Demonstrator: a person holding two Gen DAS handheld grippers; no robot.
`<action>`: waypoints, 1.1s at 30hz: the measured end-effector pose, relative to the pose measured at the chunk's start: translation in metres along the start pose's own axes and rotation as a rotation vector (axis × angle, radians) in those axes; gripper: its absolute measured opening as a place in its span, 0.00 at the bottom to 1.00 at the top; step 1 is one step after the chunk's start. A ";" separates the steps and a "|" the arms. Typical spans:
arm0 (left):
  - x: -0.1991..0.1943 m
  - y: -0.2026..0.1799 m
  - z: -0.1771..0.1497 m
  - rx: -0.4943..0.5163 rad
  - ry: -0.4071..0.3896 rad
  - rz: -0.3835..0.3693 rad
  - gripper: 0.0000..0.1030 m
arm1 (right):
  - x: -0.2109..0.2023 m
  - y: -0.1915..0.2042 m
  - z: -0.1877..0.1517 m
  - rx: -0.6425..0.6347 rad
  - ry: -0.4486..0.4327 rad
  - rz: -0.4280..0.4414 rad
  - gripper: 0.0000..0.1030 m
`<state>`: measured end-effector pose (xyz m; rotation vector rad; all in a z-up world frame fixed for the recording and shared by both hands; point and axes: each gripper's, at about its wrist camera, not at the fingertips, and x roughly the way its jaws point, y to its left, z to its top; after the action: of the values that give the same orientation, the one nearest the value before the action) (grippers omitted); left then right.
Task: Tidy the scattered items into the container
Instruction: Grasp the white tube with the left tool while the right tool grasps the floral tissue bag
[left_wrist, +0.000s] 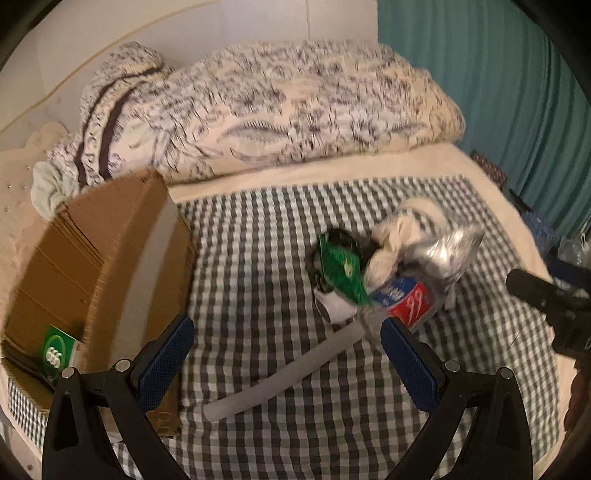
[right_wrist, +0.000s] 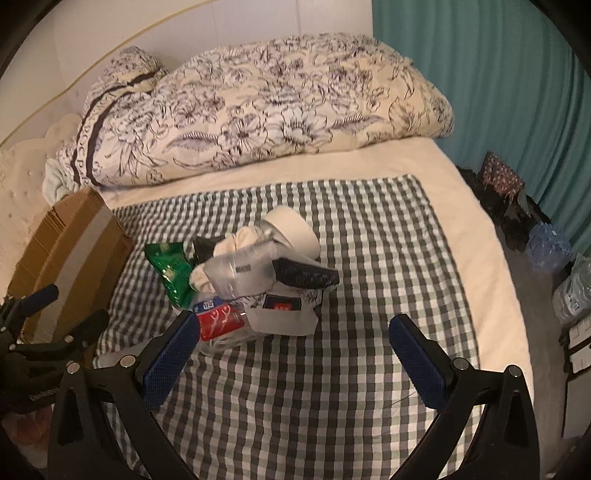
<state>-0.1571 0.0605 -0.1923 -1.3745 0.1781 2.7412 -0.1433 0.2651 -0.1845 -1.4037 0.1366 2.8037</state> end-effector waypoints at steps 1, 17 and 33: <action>0.007 -0.002 -0.002 0.008 0.016 0.004 1.00 | 0.004 0.000 0.000 0.001 0.005 0.002 1.00; 0.089 0.006 -0.040 0.021 0.198 0.016 1.00 | 0.058 0.016 0.006 -0.049 0.040 0.018 1.00; 0.121 0.009 -0.050 -0.026 0.237 -0.075 1.00 | 0.104 0.016 0.008 -0.005 0.050 0.035 0.98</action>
<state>-0.1905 0.0457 -0.3183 -1.6744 0.1022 2.5243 -0.2126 0.2460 -0.2621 -1.4872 0.1557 2.8004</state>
